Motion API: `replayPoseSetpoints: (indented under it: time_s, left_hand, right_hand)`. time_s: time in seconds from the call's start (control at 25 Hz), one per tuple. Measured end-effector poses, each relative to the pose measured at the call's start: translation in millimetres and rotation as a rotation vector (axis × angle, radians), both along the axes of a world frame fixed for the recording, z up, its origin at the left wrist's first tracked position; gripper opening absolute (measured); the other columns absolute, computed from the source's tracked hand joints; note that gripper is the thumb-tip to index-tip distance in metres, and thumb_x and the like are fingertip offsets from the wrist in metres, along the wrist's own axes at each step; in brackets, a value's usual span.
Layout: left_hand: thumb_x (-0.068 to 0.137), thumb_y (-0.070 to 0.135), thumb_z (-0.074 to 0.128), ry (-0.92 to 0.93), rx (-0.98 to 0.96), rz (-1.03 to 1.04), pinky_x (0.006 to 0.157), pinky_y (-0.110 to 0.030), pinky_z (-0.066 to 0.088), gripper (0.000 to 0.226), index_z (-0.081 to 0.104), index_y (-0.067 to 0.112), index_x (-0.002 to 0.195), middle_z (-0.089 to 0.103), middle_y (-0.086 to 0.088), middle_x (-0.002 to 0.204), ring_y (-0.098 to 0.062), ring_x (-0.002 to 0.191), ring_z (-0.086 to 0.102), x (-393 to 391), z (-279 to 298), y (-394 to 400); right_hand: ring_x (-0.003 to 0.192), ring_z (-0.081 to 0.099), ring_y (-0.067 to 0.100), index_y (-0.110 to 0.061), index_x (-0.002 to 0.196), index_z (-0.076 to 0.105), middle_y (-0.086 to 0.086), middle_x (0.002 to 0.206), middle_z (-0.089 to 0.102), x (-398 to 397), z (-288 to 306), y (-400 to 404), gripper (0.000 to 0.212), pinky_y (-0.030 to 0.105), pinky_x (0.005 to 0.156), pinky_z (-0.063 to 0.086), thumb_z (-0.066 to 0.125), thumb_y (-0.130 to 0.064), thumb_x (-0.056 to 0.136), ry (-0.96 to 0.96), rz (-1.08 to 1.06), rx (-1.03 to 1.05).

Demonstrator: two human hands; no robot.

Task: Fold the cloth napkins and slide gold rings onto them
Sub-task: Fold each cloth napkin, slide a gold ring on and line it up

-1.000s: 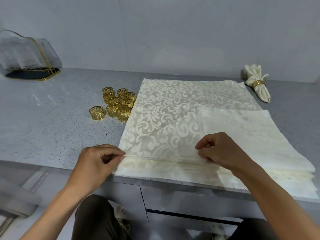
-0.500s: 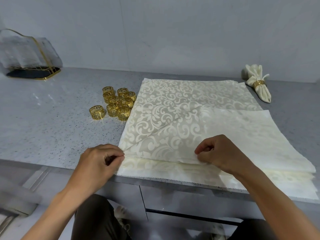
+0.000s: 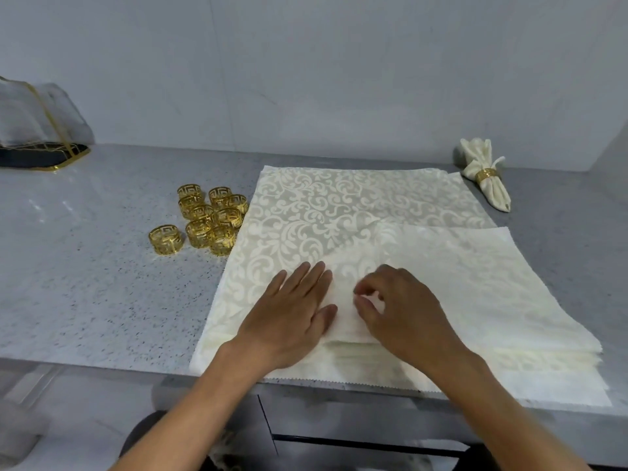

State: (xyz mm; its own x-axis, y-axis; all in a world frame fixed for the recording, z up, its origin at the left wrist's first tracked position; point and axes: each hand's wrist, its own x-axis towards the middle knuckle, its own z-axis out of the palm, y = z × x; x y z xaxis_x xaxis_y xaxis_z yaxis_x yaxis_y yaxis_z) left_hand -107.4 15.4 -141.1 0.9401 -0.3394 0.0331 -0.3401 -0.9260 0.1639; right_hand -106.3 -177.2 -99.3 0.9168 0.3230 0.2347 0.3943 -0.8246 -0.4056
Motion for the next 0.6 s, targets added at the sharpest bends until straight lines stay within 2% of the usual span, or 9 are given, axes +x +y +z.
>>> replayPoseSetpoints:
  time_s: [0.04,0.12,0.2,0.28,0.4,0.48,0.56,0.6]
  left_hand:
    - [0.102,0.051,0.012,-0.018,0.005,-0.017,0.122,-0.033,-0.008,0.062,-0.004,0.027,0.157,-0.013,0.011,0.163,-0.005,0.148,-0.018,-1,-2,0]
    - [0.102,0.05,0.016,-0.039,-0.01,-0.034,0.122,-0.034,-0.008,0.064,-0.007,0.027,0.157,-0.014,0.01,0.163,-0.005,0.147,-0.021,-2,-2,1]
    - [0.099,0.059,0.015,-0.03,-0.013,-0.033,0.122,-0.035,-0.007,0.07,-0.008,0.027,0.156,-0.016,0.011,0.162,-0.004,0.146,-0.023,-2,0,1]
    - [0.095,0.068,0.011,-0.013,-0.004,-0.02,0.121,-0.034,-0.008,0.075,-0.01,0.03,0.156,-0.022,0.014,0.16,-0.001,0.143,-0.028,-1,-1,3]
    - [0.086,0.078,0.001,-0.021,-0.023,-0.018,0.118,-0.029,-0.014,0.083,-0.014,0.034,0.154,-0.027,0.02,0.157,0.004,0.139,-0.033,-4,-2,5]
    - [0.084,0.08,-0.001,-0.071,-0.043,-0.01,0.116,-0.025,-0.014,0.084,-0.009,0.036,0.154,-0.022,0.021,0.157,0.005,0.14,-0.03,-1,-6,5]
    - [0.086,0.081,0.002,-0.093,-0.042,-0.016,0.116,-0.023,-0.013,0.082,-0.003,0.036,0.155,-0.015,0.022,0.159,0.007,0.142,-0.024,0,-10,7]
    - [0.088,0.081,0.005,-0.099,-0.038,-0.019,0.116,-0.022,-0.012,0.081,0.0,0.036,0.155,-0.012,0.022,0.16,0.007,0.143,-0.021,1,-10,6]
  right_hand:
    - [0.114,0.052,0.012,-0.023,0.119,0.062,-0.008,0.123,0.06,7,-4,16,0.028,0.023,0.094,0.041,0.046,-0.035,0.099,-0.072,0.086,-0.037]
    - [0.146,0.025,0.017,-0.015,0.148,0.037,0.0,0.157,0.033,33,-15,41,0.053,0.032,0.118,0.018,0.026,-0.043,0.105,0.027,0.22,-0.156]
    - [0.151,-0.001,0.013,-0.017,0.157,0.011,-0.001,0.165,0.004,75,-24,35,0.062,0.036,0.123,0.0,0.014,-0.049,0.104,0.203,0.146,-0.272]
    - [0.151,-0.006,0.013,-0.017,0.158,0.004,-0.001,0.165,-0.003,113,-28,9,0.063,0.038,0.123,-0.003,0.012,-0.049,0.104,0.232,0.0,-0.312]
    - [0.152,0.0,0.018,-0.014,0.157,0.013,0.001,0.165,0.007,134,-28,-19,0.058,0.037,0.122,0.0,0.018,-0.042,0.106,0.13,0.021,-0.282]
    - [0.15,0.014,0.023,-0.014,0.152,0.029,0.003,0.16,0.026,142,-19,-47,0.052,0.037,0.12,0.012,0.035,-0.029,0.103,0.005,-0.01,-0.177]
    - [0.138,0.034,0.026,-0.02,0.141,0.044,0.003,0.145,0.047,153,-3,-100,0.056,0.038,0.11,0.03,0.053,-0.019,0.085,0.016,-0.193,-0.154]
    - [0.128,0.043,0.025,-0.025,0.133,0.05,0.002,0.134,0.055,160,5,-133,0.056,0.037,0.101,0.035,0.057,-0.02,0.078,0.072,-0.295,-0.232]
